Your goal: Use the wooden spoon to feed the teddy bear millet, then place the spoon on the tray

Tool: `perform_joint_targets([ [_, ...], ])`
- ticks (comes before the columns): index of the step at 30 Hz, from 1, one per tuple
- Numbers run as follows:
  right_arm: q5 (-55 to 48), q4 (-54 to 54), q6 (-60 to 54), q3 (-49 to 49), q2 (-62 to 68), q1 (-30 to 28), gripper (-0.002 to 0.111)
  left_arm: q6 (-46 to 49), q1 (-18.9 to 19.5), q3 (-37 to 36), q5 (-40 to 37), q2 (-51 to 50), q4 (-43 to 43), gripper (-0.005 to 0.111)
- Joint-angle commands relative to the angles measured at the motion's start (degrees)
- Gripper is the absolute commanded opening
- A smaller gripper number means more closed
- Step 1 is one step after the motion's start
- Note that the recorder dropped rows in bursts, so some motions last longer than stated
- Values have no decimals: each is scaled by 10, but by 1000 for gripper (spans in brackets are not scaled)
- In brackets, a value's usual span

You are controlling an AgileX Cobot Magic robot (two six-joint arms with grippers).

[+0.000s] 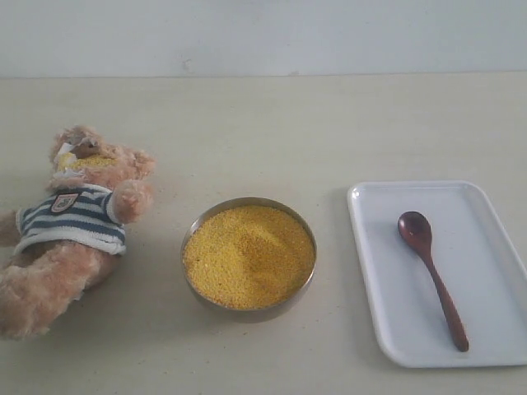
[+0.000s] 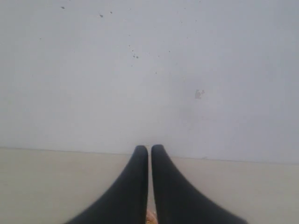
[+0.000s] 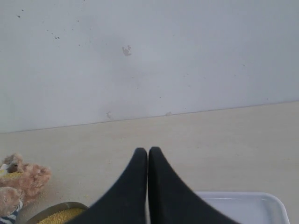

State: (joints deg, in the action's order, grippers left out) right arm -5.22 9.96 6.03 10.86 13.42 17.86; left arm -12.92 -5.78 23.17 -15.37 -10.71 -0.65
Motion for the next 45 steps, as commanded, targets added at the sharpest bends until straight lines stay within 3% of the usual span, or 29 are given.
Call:
perform_joint_targets([
  [1, 5, 0, -2, -1, -3, -1, 0, -3, -2, -3, 5, 4, -3, 4],
  [8, 5, 0, -2, -1, -3, -1, 0, 0, 2, -17, 4, 4, -3, 4],
  [15, 5, 0, -2, -1, -3, -1, 0, 108, 94, -90, 62, 4, 61, 4],
  [21, 5, 0, -2, -1, -3, -1, 0, 108, 133, -155, 46, 65, 58, 4],
  [25, 5, 0, -2, -1, -3, -1, 0, 108, 140, -232, 46, 107, 58, 4],
  [28, 7, 0, -2, -1, -2, -1, 0, 110, 140, -232, -18, 107, 58, 4],
  [45, 7, 0, -2, -1, -2, -1, 0, 110, 140, -232, -19, 107, 58, 4],
])
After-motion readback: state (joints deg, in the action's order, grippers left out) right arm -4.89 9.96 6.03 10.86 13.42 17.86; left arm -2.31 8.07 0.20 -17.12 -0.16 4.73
